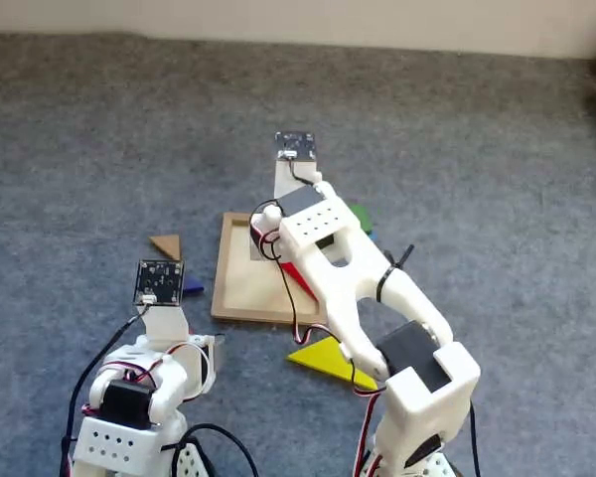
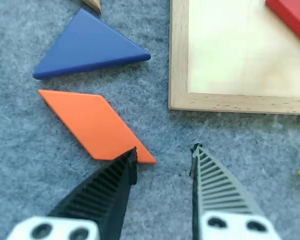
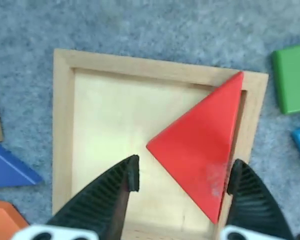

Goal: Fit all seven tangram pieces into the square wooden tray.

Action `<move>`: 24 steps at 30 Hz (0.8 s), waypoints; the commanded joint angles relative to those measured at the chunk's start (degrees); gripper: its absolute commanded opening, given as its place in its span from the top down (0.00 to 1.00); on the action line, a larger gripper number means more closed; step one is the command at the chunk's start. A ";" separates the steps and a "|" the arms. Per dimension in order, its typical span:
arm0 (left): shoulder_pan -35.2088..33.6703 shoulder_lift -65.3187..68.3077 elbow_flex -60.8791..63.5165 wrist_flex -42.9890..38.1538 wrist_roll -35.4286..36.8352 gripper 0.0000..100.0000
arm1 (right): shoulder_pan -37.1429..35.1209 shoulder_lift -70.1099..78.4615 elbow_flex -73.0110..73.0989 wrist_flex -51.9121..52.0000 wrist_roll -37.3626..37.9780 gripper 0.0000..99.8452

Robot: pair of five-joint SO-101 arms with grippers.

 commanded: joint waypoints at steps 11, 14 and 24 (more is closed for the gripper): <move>1.19 -1.10 1.27 0.35 0.44 0.82 | -0.75 -2.42 -2.24 5.32 9.14 0.83; 1.19 -1.10 1.27 0.35 0.44 0.82 | -0.40 -4.00 -1.98 4.00 14.15 0.92; 1.10 -1.10 1.27 0.35 0.44 0.82 | 3.82 -4.70 1.10 -4.88 16.35 0.96</move>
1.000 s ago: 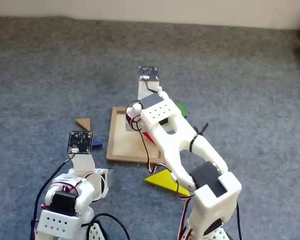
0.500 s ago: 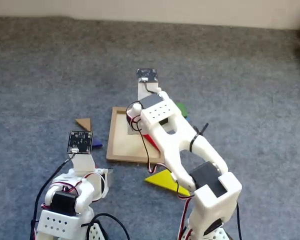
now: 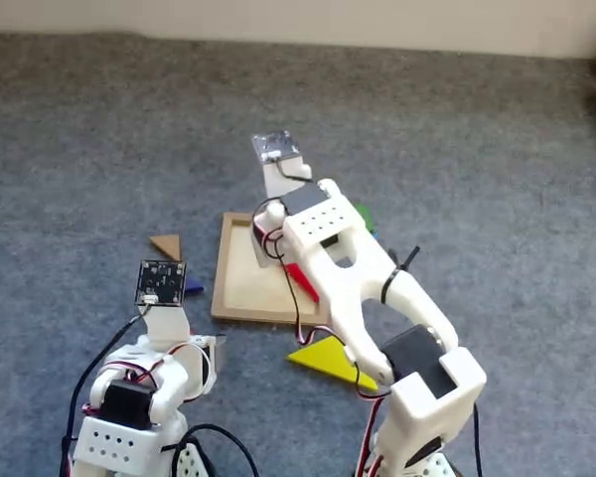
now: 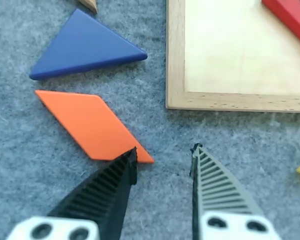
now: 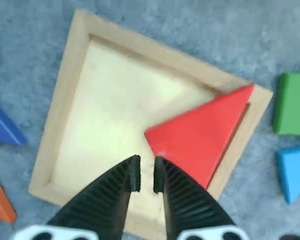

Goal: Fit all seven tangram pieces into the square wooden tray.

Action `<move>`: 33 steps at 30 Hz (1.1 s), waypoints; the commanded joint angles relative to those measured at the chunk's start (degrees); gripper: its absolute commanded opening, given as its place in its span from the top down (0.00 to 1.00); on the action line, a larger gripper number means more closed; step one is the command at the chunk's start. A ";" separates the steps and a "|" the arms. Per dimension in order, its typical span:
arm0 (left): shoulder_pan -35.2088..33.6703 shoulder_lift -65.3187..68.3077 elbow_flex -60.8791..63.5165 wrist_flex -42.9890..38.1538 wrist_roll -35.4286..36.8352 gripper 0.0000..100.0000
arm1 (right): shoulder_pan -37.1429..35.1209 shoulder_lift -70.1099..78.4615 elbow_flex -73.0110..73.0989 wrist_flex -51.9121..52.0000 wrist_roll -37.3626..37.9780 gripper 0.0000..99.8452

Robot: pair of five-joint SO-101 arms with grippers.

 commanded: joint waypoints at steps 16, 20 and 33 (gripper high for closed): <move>0.48 -1.10 1.27 0.35 0.44 0.82 | 5.49 2.95 3.03 1.10 0.70 0.96; 0.48 -1.10 1.27 0.35 0.44 0.82 | 5.49 2.95 3.03 1.19 0.70 0.96; 0.22 -1.10 1.27 0.35 0.44 0.82 | 5.76 -9.45 2.33 6.37 7.65 0.96</move>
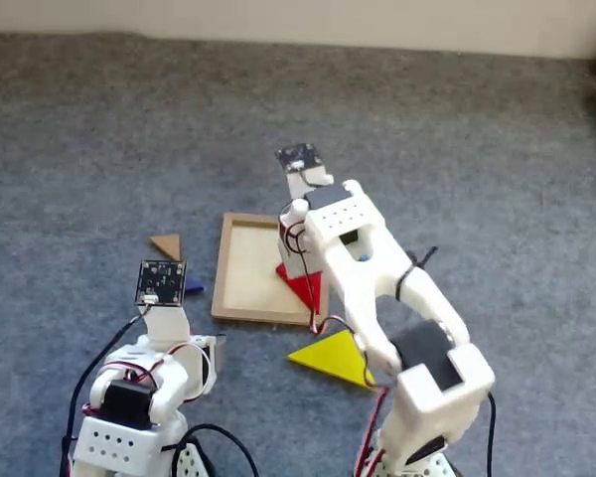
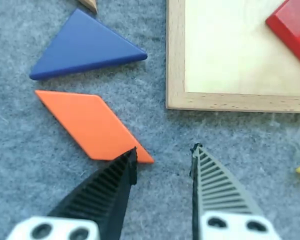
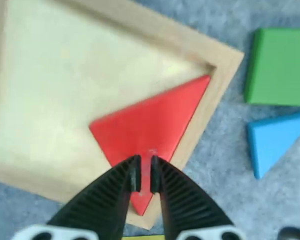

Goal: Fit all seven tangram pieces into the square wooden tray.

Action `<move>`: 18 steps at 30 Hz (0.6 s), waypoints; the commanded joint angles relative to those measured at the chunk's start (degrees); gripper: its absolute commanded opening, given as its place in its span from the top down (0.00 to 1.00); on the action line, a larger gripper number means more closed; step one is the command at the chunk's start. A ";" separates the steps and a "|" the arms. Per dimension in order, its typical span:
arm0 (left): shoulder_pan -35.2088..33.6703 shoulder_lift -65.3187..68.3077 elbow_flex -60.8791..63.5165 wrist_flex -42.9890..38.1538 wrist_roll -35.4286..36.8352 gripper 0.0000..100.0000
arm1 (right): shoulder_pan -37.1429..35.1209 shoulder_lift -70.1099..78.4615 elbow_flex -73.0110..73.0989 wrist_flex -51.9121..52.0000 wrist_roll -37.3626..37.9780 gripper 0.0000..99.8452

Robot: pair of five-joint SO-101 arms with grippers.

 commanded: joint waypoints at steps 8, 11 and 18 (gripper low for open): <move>0.22 -1.10 1.27 0.35 0.44 0.82 | 0.75 -23.87 12.62 0.66 12.57 0.96; 0.22 -1.10 1.27 0.35 0.44 0.82 | 0.75 -30.81 18.95 0.66 16.62 0.96; 0.22 -1.10 1.27 0.35 0.44 0.82 | 0.04 -41.45 32.13 1.10 23.74 0.88</move>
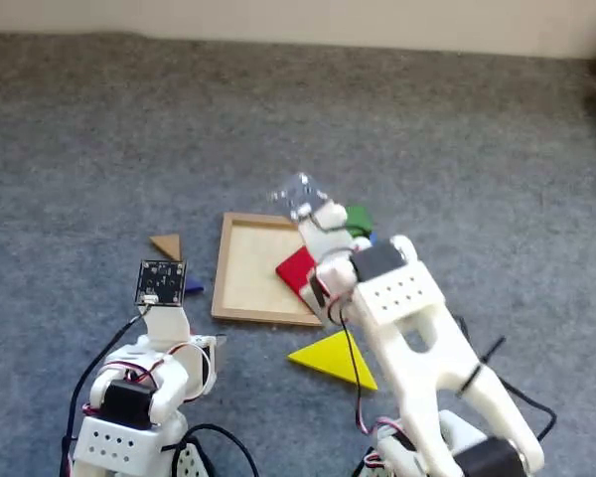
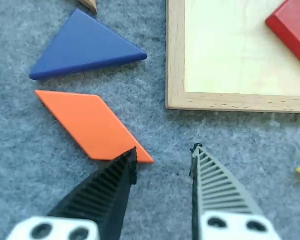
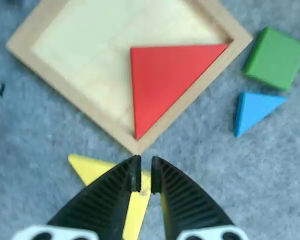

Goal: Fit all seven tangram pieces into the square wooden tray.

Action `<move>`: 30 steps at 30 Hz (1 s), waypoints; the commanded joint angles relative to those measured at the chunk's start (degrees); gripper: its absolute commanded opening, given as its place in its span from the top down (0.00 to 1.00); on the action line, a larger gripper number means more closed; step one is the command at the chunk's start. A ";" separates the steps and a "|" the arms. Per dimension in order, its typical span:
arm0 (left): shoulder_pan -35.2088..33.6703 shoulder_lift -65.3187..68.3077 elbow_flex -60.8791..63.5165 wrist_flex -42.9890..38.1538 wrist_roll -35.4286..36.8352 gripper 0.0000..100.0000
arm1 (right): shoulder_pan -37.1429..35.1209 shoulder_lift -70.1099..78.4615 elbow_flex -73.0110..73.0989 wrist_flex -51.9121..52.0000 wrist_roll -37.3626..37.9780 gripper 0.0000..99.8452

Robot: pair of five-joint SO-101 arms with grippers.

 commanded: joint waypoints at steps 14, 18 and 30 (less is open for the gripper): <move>0.22 -1.10 1.27 0.35 0.44 0.82 | -11.47 3.12 14.20 -6.02 1.93 0.56; 0.22 -1.10 1.27 0.35 0.44 0.82 | -11.56 10.42 13.93 -7.16 1.93 0.56; 0.22 -1.10 1.27 0.35 0.44 0.82 | -11.21 17.45 14.29 -6.81 8.09 0.56</move>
